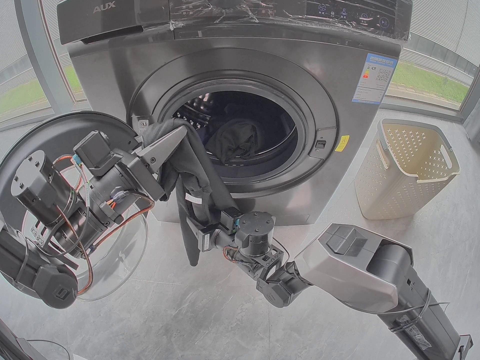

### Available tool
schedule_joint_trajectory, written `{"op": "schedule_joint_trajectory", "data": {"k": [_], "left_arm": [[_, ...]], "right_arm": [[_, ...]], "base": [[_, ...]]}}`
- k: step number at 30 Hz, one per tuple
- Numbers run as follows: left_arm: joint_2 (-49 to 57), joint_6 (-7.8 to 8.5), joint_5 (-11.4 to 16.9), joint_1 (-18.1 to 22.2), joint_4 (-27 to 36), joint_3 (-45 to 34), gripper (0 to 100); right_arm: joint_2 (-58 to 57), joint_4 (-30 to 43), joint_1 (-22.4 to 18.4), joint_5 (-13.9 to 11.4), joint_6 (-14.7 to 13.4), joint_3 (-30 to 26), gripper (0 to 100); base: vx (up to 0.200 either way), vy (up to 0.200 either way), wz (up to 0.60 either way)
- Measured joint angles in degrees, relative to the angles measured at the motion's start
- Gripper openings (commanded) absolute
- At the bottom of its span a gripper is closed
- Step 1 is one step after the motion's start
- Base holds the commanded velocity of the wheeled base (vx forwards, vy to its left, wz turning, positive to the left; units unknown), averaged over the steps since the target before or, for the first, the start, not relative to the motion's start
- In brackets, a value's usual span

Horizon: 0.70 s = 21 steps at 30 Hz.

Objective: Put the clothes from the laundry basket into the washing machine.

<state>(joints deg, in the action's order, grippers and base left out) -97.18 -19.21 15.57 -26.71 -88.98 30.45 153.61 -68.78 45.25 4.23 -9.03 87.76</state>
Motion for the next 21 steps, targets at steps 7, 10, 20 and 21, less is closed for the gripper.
{"op": "schedule_joint_trajectory", "data": {"k": [7, 10, 20, 21], "left_arm": [[-0.28, 0.0, 0.0, 0.48, 0.0, 0.05, 0], [-0.34, 0.0, 0.0, 0.48, 0.0, 0.05, 0], [-0.48, 0.02, 0.0, 1.16, 0.02, 0.05, 0], [-0.52, 0.02, -0.02, 1.24, 0.02, 0.05, 0]], "right_arm": [[0.09, -0.71, 0.0, 0.0, 0.0, -0.72, 0], [-0.13, -0.99, 0.0, 0.0, 0.0, -1.24, 0], [-0.35, -4.17, 0.15, 0.01, 1.93, -2.86, 100], [-0.35, -4.17, 0.15, 0.01, 1.93, -2.97, 100]], "base": [[0.0, 0.0, 0.0], [0.0, 0.0, 0.0], [0.0, 0.0, 0.0], [0.0, 0.0, 0.0]]}}
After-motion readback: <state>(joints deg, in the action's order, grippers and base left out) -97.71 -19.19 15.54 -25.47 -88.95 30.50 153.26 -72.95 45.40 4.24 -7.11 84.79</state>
